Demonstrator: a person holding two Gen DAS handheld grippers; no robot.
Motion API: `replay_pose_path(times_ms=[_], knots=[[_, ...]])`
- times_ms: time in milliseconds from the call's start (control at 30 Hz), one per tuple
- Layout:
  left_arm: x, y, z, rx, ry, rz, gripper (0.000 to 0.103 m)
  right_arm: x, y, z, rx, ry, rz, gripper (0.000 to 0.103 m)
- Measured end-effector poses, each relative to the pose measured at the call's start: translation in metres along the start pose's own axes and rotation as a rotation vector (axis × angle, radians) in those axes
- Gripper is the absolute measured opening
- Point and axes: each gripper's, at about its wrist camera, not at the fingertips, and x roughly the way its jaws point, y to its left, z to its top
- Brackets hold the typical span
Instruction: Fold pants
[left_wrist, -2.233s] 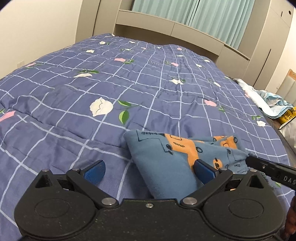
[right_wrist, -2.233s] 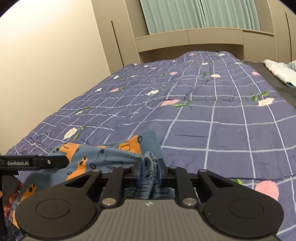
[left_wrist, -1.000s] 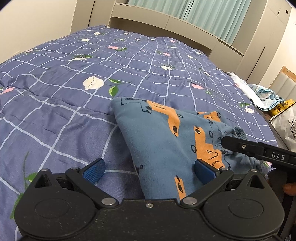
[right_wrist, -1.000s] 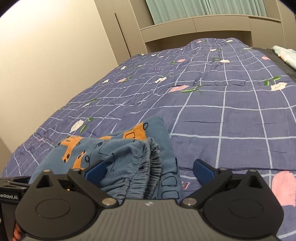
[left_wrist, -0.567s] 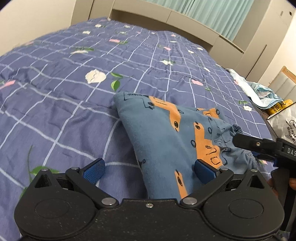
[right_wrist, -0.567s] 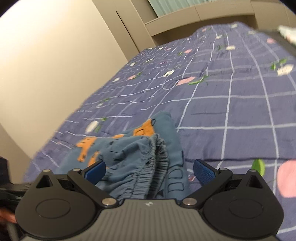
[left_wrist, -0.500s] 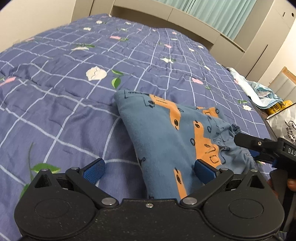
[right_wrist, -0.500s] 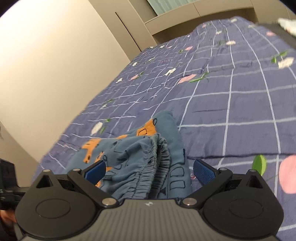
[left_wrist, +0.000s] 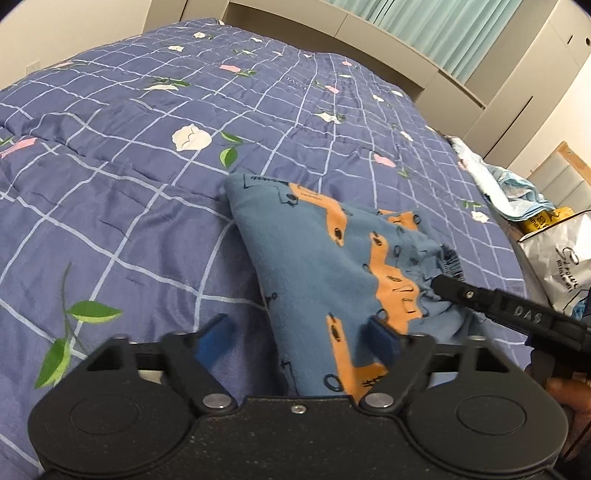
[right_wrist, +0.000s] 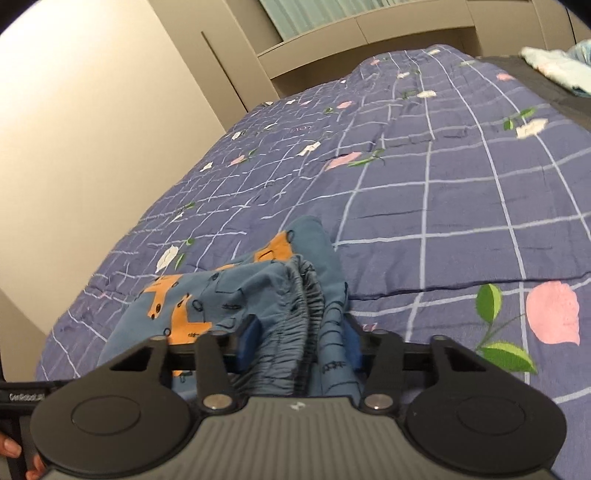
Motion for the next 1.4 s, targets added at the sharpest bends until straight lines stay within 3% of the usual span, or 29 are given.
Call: replay_pose_path(times_ms=[33,100,300,567,667,767,1067,1400], knots=[[-0.001,0.000,0.001,-0.006,0.003,-0.012,0.058,-0.001,0.006,0.000,-0.027,-0.005,-0.019,0.036],[-0.002,-0.003,0.001,-0.008,0.008,-0.036,0.048,-0.005,0.015,0.000,-0.073,-0.019,-0.056,0.028],[-0.004,-0.009,-0.001,0.002,-0.007,-0.008,0.044,-0.013,0.029,-0.003,-0.111,-0.054,-0.095,0.020],[-0.005,-0.008,-0.001,0.000,-0.010,-0.004,0.043,-0.017,0.039,-0.006,-0.147,-0.082,-0.126,0.018],[-0.005,-0.008,-0.001,0.003,-0.019,-0.003,0.040,-0.018,0.041,-0.006,-0.159,-0.086,-0.135,0.018],[-0.008,-0.010,-0.001,0.015,-0.036,0.007,0.028,-0.019,0.042,-0.006,-0.160,-0.094,-0.137,0.017],[-0.011,-0.028,0.017,0.119,-0.078,-0.007,0.019,-0.037,0.037,-0.006,-0.114,-0.163,-0.121,0.015],[0.023,-0.092,0.057,0.355,-0.114,-0.129,0.019,-0.075,0.009,0.002,-0.023,-0.304,-0.249,0.015]])
